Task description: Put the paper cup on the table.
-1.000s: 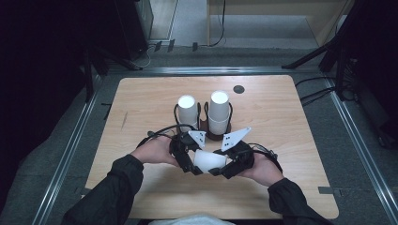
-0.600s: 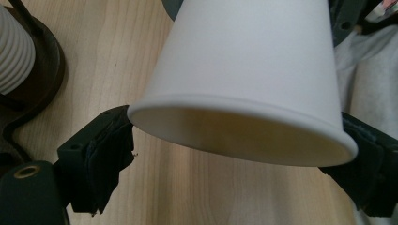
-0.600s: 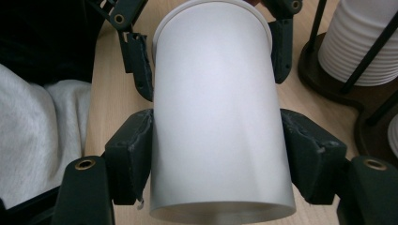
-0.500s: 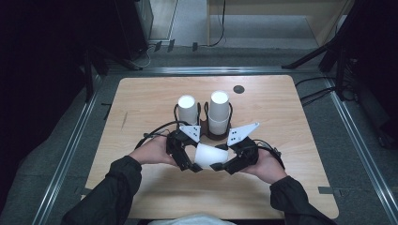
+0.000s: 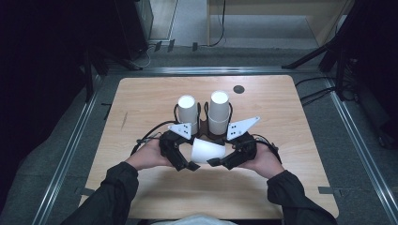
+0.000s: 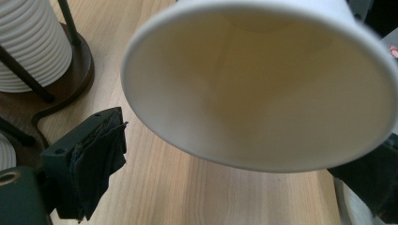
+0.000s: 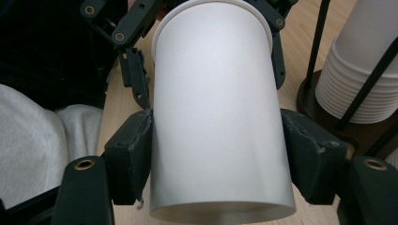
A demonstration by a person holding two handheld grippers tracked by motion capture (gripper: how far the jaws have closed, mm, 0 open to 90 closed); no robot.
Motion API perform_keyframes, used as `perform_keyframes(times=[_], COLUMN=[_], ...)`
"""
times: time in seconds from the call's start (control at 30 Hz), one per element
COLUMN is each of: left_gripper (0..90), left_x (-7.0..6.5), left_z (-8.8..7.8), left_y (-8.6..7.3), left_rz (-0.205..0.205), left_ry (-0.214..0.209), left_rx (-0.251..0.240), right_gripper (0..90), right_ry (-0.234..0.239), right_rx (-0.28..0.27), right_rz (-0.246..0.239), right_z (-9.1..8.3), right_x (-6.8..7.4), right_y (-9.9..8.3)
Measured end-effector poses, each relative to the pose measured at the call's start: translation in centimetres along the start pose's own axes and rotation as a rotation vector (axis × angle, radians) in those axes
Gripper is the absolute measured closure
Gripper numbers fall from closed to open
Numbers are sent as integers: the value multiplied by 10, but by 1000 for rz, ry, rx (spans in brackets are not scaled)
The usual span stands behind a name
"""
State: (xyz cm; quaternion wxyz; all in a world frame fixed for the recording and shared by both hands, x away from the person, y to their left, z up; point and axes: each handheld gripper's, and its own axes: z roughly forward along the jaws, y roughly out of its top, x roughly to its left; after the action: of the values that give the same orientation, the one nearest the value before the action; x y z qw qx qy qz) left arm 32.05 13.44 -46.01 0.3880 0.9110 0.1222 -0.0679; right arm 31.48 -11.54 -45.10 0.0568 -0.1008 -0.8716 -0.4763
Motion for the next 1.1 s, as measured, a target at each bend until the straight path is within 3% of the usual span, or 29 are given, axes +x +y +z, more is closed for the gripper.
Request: perform_keyframes(times=[0.17,0.6,0.67,0.77,1.1], left_gripper=[30,65,137,169,207], left_x=[-1,-7,-7,-8,-6], left_z=[-5,-13,-15,-17,-20], left_y=[-5,-8,-9,-10,-9], left_rz=[-29,-43,-43,-21,-17], left_ry=[-2,-26,-27,-13,-29], left_rx=[-56,-147,-164,-170,-137], right_gripper=[314,313,312,313,303], right_ry=[33,96,100,98,89], right_rx=[-24,-40,-36,-36,-29], right_rz=[-3,6,12,14,17], right_z=[0,10,11,11,11], right_x=[-1,-5,-5,-5,-4], right_y=[4,9,8,8,9])
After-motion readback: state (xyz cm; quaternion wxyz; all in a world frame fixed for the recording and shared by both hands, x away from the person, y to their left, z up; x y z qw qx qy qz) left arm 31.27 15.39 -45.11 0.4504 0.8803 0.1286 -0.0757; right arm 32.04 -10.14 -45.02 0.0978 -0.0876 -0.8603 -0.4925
